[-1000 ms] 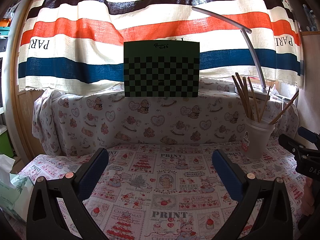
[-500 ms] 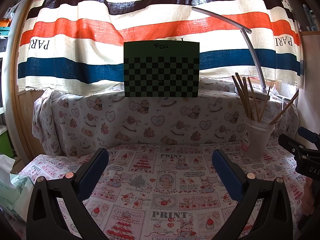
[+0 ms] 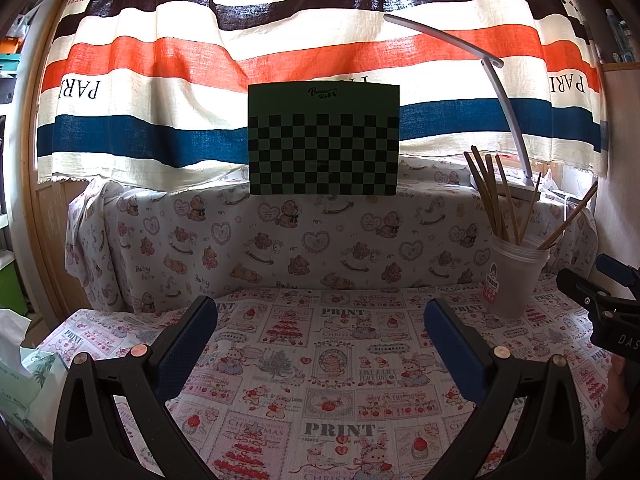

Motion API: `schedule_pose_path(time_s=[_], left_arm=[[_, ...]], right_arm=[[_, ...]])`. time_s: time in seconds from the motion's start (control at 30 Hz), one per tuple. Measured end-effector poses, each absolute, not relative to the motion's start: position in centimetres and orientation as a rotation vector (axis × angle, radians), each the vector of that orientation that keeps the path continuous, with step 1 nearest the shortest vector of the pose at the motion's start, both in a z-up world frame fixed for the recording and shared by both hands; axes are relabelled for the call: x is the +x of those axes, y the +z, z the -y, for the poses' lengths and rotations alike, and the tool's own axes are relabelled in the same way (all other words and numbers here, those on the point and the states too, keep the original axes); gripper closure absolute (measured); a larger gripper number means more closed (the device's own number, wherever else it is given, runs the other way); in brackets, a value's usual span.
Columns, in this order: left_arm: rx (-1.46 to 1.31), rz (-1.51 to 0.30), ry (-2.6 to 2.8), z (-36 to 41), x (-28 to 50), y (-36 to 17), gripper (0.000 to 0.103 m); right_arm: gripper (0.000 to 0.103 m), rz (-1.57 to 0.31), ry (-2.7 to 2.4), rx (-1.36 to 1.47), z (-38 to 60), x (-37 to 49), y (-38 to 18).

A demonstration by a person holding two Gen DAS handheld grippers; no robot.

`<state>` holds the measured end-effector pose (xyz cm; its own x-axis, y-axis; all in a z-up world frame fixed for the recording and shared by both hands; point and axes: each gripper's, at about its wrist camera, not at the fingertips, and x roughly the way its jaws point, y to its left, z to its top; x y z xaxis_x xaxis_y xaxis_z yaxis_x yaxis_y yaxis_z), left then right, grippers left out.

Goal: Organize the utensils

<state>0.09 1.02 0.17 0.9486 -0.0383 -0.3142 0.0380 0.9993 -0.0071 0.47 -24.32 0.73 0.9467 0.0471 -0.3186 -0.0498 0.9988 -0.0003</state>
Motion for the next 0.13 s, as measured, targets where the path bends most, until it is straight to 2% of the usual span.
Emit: schedule_pose_path(time_s=[0.13], left_arm=[[-0.003,-0.320,-0.040,-1.05,0.12,0.23,0.000]], right_arm=[[0.000,-0.324,0.046,-0.010,24.30,0.37,0.70]])
